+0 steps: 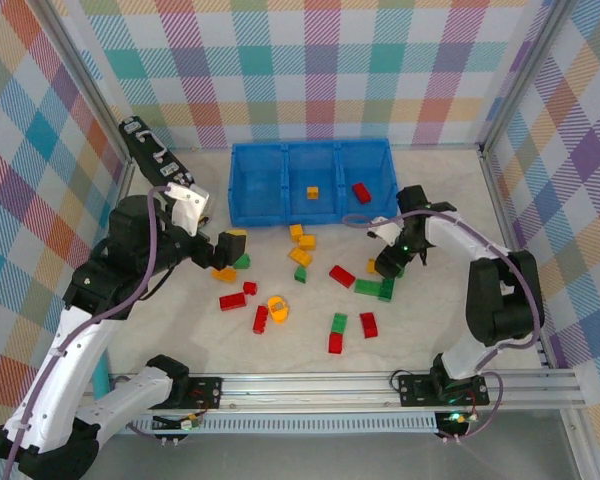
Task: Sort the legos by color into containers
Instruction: Pick up the lego from the middle-right of the table.
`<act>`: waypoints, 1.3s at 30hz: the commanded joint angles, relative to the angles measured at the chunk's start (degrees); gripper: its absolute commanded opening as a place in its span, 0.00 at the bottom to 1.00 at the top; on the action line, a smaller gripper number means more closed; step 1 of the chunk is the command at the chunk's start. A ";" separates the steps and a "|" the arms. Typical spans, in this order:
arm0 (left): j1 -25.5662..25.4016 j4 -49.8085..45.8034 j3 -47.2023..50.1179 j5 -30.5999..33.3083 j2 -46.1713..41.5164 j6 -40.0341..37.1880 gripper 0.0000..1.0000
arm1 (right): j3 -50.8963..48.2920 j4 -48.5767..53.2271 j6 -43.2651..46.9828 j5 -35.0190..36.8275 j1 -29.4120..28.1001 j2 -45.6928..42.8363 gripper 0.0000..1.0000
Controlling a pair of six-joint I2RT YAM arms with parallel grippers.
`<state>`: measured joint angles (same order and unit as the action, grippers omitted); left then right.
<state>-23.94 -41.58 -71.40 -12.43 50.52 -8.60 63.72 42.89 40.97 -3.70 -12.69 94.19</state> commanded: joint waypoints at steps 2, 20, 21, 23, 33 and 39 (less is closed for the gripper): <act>-0.67 1.15 0.09 -0.43 0.40 0.43 1.00 | 2.75 0.42 -0.56 -0.21 0.56 3.37 0.77; -0.67 1.15 -0.55 -0.58 3.79 0.60 1.00 | 4.28 1.21 0.34 1.99 1.19 8.47 0.54; -0.73 1.15 -0.58 -0.63 3.88 0.65 1.00 | 4.13 1.46 0.34 1.83 1.26 8.31 0.53; -0.65 1.26 -0.48 -0.58 3.97 0.54 1.00 | 3.58 1.49 0.34 1.43 1.26 7.69 0.53; -0.68 1.85 0.37 -0.75 3.51 0.47 1.00 | 0.37 1.25 -0.36 1.98 1.26 5.40 0.52; -0.64 2.03 0.69 -0.69 2.66 0.51 1.00 | 0.04 1.05 -0.10 3.95 1.32 4.90 0.40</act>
<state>-23.94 -41.08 -71.40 -12.58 54.26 -8.43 64.31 43.07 41.01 -0.32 -11.66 100.99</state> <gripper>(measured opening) 0.999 0.406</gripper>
